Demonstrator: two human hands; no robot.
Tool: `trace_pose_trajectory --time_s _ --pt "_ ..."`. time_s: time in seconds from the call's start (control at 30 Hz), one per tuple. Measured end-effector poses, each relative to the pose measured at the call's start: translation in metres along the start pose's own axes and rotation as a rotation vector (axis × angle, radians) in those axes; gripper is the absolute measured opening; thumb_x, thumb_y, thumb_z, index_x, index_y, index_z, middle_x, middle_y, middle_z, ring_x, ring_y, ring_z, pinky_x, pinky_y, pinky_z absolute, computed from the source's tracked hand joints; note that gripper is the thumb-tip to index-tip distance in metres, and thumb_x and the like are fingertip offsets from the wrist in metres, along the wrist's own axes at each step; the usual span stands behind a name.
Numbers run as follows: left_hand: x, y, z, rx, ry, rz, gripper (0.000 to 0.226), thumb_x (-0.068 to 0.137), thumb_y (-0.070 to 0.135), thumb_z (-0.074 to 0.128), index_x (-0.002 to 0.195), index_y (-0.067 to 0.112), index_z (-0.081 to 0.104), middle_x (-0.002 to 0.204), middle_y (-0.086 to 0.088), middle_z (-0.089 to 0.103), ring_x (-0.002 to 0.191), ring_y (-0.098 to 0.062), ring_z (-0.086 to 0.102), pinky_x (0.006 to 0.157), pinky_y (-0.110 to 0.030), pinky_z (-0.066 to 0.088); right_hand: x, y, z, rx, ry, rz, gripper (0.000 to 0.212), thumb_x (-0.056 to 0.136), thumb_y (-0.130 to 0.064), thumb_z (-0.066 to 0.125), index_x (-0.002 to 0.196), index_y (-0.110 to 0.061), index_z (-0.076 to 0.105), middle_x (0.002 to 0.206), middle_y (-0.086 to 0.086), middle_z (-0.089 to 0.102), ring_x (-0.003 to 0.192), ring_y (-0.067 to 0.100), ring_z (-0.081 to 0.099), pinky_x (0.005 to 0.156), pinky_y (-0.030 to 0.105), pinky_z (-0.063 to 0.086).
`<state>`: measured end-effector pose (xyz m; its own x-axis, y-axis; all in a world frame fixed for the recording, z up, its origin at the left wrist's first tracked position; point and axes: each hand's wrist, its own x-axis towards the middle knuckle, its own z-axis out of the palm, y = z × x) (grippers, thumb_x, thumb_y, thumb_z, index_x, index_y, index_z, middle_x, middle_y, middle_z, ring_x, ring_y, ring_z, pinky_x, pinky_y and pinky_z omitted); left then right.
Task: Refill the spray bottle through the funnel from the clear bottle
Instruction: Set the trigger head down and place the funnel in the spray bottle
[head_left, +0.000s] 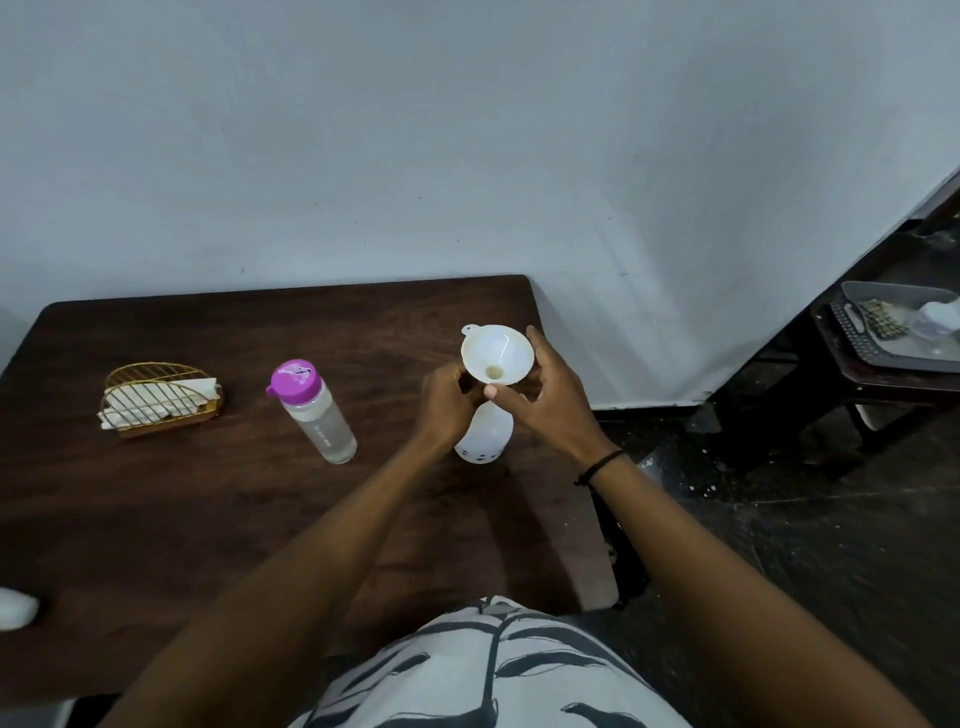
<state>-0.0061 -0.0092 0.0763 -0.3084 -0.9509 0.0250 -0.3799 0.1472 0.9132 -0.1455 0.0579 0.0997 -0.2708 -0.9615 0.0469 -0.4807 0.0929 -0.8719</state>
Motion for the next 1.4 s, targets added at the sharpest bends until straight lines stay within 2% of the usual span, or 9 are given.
trace_pose_trajectory --time_s 0.1,0.3,0.5,0.63,0.8,0.93,1.07,1.23,1.4 --pt "-0.001 0.001 0.002 0.027 -0.008 0.014 0.020 0.086 0.004 0.067 0.106 0.006 0.072 0.100 -0.007 0.075 0.087 -0.012 0.067 0.068 -0.021 0.053 0.001 0.000 0.000 0.001 0.006 0.011 0.094 0.081 -0.040 0.079 0.155 -0.014 0.028 0.155 0.003 0.039 0.138 0.018 0.044 0.108 0.032 0.045" --pt "-0.004 -0.006 0.002 0.031 -0.018 0.041 0.023 0.084 0.010 0.070 0.106 0.008 0.071 0.097 -0.012 0.074 0.090 -0.027 0.069 0.078 -0.048 0.057 -0.001 0.004 -0.001 0.040 0.026 -0.002 0.089 0.078 -0.038 0.083 0.151 -0.016 0.037 0.151 0.000 0.046 0.133 0.014 0.050 0.094 0.006 0.040" --pt "-0.011 -0.012 0.002 0.042 -0.030 0.081 0.031 0.086 0.009 0.070 0.116 0.005 0.069 0.110 -0.009 0.073 0.098 -0.018 0.068 0.081 -0.032 0.056 -0.005 0.002 0.000 0.055 0.028 -0.039 0.086 0.075 -0.040 0.084 0.147 -0.019 0.043 0.139 -0.005 0.055 0.128 0.014 0.054 0.099 0.028 0.052" --pt "-0.014 -0.019 0.002 0.086 -0.007 0.086 0.024 0.086 0.010 0.070 0.110 0.004 0.071 0.104 -0.009 0.074 0.092 -0.017 0.068 0.068 -0.015 0.046 -0.008 0.002 -0.001 0.071 0.026 -0.028 0.082 0.076 -0.035 0.085 0.145 -0.019 0.045 0.131 -0.009 0.057 0.125 0.012 0.056 0.098 0.027 0.053" --pt "-0.016 -0.021 0.003 0.103 -0.002 0.123 0.022 0.087 0.010 0.069 0.107 0.002 0.072 0.101 -0.010 0.075 0.088 -0.016 0.069 0.065 -0.004 0.042 -0.009 0.003 0.002 0.060 0.042 -0.017 0.087 0.073 -0.040 0.085 0.147 -0.020 0.044 0.139 -0.007 0.055 0.128 0.013 0.054 0.100 0.036 0.053" --pt "-0.017 -0.022 0.003 0.117 0.026 0.141 0.023 0.085 0.003 0.068 0.107 -0.004 0.071 0.100 -0.016 0.074 0.086 -0.017 0.067 0.066 0.001 0.041 -0.006 0.003 0.005 -0.035 0.023 -0.036 0.096 0.068 -0.059 0.079 0.148 -0.023 0.040 0.145 -0.005 0.052 0.130 0.015 0.052 0.099 0.042 0.053" --pt "-0.018 -0.024 0.006 0.122 0.047 0.110 0.016 0.081 -0.009 0.064 0.096 -0.010 0.070 0.088 -0.023 0.073 0.079 -0.029 0.067 0.058 0.000 0.039 -0.005 0.004 0.008 -0.088 -0.014 -0.043 0.097 0.065 -0.061 0.078 0.147 -0.024 0.041 0.140 -0.005 0.055 0.127 0.013 0.054 0.098 0.040 0.054" --pt "-0.022 -0.028 0.008 -0.011 0.049 0.043 0.026 0.081 0.000 0.068 0.107 0.003 0.072 0.102 -0.009 0.075 0.092 -0.015 0.069 0.067 -0.003 0.046 -0.008 0.013 0.008 -0.135 -0.035 -0.024 0.086 0.074 -0.047 0.081 0.146 -0.022 0.043 0.137 -0.004 0.057 0.121 0.008 0.052 0.094 0.028 0.053" --pt "-0.024 -0.033 0.010 -0.071 0.028 0.009 0.033 0.084 0.010 0.069 0.117 0.011 0.070 0.112 -0.002 0.074 0.101 -0.010 0.068 0.080 -0.018 0.055 -0.007 0.015 0.006 -0.183 -0.078 -0.021 0.088 0.080 -0.045 0.078 0.152 -0.020 0.034 0.146 0.000 0.050 0.131 0.015 0.047 0.100 0.032 0.051"
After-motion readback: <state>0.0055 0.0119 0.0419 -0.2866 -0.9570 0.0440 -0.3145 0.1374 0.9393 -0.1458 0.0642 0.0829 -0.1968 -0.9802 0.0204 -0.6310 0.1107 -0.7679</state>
